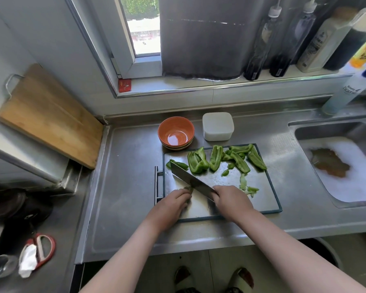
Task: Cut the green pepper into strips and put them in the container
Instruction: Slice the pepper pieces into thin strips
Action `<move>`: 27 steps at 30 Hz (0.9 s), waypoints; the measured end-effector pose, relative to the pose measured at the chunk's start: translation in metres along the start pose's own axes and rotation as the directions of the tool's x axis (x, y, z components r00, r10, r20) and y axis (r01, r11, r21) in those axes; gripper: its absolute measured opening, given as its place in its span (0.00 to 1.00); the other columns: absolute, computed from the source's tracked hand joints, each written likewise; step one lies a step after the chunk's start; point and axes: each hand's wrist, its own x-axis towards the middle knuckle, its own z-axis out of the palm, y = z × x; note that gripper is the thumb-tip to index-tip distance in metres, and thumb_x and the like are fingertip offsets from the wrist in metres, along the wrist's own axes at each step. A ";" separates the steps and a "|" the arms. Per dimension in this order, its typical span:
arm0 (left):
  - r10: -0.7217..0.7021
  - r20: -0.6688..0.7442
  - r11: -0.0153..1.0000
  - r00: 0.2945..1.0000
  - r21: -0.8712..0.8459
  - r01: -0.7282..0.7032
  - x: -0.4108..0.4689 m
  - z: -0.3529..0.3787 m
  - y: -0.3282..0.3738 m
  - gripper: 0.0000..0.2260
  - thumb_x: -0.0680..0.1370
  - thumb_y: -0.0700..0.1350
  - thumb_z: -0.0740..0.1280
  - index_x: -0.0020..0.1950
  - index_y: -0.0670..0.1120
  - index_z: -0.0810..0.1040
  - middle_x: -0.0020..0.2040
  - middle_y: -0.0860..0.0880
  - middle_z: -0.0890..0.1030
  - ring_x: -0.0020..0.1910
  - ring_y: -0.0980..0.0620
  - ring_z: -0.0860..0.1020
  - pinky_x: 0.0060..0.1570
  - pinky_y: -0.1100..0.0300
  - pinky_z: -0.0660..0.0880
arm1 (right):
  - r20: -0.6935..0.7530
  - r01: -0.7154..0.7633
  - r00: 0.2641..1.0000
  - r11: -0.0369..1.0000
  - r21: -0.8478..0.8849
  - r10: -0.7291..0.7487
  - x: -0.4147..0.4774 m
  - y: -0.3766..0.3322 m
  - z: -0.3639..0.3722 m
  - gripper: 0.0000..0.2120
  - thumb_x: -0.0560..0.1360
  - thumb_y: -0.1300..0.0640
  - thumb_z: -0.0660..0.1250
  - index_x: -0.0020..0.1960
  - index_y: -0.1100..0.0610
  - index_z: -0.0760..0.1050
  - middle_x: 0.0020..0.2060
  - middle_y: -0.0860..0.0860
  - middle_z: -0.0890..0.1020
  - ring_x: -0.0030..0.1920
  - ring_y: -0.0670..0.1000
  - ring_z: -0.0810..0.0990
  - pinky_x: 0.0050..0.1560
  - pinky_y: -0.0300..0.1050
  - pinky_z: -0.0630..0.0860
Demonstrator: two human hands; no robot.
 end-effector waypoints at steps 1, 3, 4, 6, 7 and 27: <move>-0.004 0.009 1.000 1.000 0.001 0.004 -0.002 0.000 -0.001 0.16 0.83 0.43 0.59 0.71 0.45 0.74 0.71 0.51 0.71 0.64 0.52 0.73 0.64 0.61 0.71 | 0.002 -0.011 1.000 1.000 0.004 0.011 0.001 -0.001 -0.001 0.12 0.83 0.49 0.57 0.43 0.49 0.73 0.37 0.47 0.77 0.39 0.54 0.75 0.36 0.46 0.67; -0.005 0.020 1.000 1.000 -0.005 0.005 -0.004 0.001 -0.004 0.17 0.83 0.43 0.59 0.72 0.46 0.73 0.72 0.52 0.70 0.65 0.53 0.73 0.66 0.61 0.71 | 0.003 -0.036 0.999 0.999 0.006 0.036 0.004 -0.004 -0.001 0.12 0.82 0.48 0.57 0.44 0.49 0.74 0.39 0.48 0.79 0.40 0.54 0.76 0.37 0.46 0.69; -0.005 0.022 1.000 1.000 -0.007 0.006 -0.005 0.002 -0.006 0.17 0.83 0.43 0.60 0.72 0.46 0.73 0.72 0.53 0.70 0.65 0.53 0.73 0.65 0.60 0.72 | 0.002 -0.047 0.999 0.999 0.012 0.047 0.004 -0.005 -0.001 0.12 0.82 0.48 0.58 0.45 0.50 0.75 0.40 0.49 0.80 0.41 0.55 0.77 0.38 0.47 0.70; -0.006 0.014 1.000 1.000 0.004 0.006 -0.008 0.003 -0.008 0.17 0.82 0.44 0.63 0.71 0.48 0.74 0.70 0.54 0.72 0.63 0.53 0.75 0.62 0.58 0.75 | 0.003 -0.062 0.998 0.997 0.047 0.062 0.004 -0.006 0.000 0.12 0.82 0.47 0.58 0.45 0.50 0.76 0.40 0.50 0.82 0.42 0.55 0.79 0.37 0.46 0.69; -0.010 0.001 1.000 1.000 0.018 0.010 -0.008 0.003 -0.008 0.17 0.80 0.46 0.65 0.70 0.49 0.75 0.69 0.54 0.73 0.61 0.53 0.76 0.60 0.57 0.76 | 0.007 -0.071 0.997 0.994 0.082 0.071 0.003 -0.005 -0.001 0.13 0.82 0.46 0.59 0.43 0.50 0.76 0.39 0.49 0.82 0.41 0.54 0.79 0.36 0.46 0.68; -0.328 -0.096 0.908 0.940 0.243 0.342 0.095 0.007 0.028 0.08 0.77 0.45 0.66 0.50 0.51 0.85 0.46 0.49 0.83 0.47 0.46 0.78 0.42 0.57 0.69 | -0.238 -0.125 0.948 0.934 0.335 0.212 0.001 0.062 -0.070 0.13 0.80 0.48 0.64 0.40 0.51 0.79 0.33 0.47 0.81 0.38 0.51 0.79 0.40 0.48 0.75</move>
